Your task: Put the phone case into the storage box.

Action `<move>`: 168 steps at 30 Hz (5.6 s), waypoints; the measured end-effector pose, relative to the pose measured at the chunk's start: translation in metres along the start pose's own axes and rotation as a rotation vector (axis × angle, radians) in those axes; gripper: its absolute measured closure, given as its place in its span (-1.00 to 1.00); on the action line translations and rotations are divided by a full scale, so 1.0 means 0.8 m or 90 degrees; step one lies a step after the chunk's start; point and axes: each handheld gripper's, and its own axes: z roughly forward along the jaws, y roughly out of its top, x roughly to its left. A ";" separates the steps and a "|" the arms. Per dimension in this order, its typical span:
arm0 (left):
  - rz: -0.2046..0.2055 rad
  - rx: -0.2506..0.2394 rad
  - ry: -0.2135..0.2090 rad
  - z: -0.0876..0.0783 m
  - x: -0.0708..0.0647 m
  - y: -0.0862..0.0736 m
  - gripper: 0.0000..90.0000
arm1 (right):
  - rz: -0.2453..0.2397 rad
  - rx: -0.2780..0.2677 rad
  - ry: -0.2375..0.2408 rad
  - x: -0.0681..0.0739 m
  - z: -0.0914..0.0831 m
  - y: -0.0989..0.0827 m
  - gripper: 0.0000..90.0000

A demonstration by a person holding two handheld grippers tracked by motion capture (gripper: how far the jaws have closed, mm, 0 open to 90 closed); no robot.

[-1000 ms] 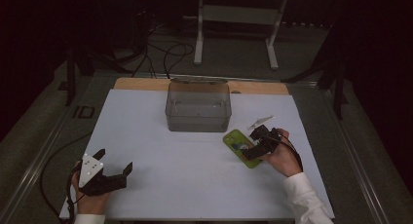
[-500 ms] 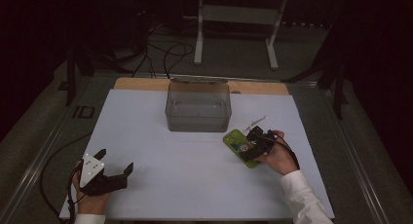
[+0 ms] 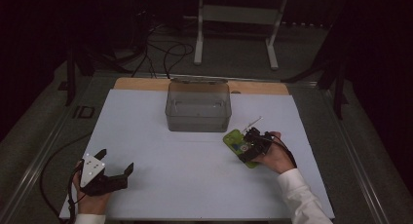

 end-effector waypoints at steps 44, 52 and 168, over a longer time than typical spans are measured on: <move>-0.006 0.022 0.000 0.005 -0.004 0.000 -1.00 | 0.009 0.011 0.017 0.011 -0.001 -0.001 -0.64; -0.022 0.012 -0.013 0.003 -0.009 0.007 -1.00 | 0.002 -0.032 0.013 0.020 -0.020 -0.003 -0.64; -0.085 -0.001 -0.291 0.104 -0.094 0.151 0.74 | -0.061 -0.429 0.104 0.151 -0.059 0.073 -0.72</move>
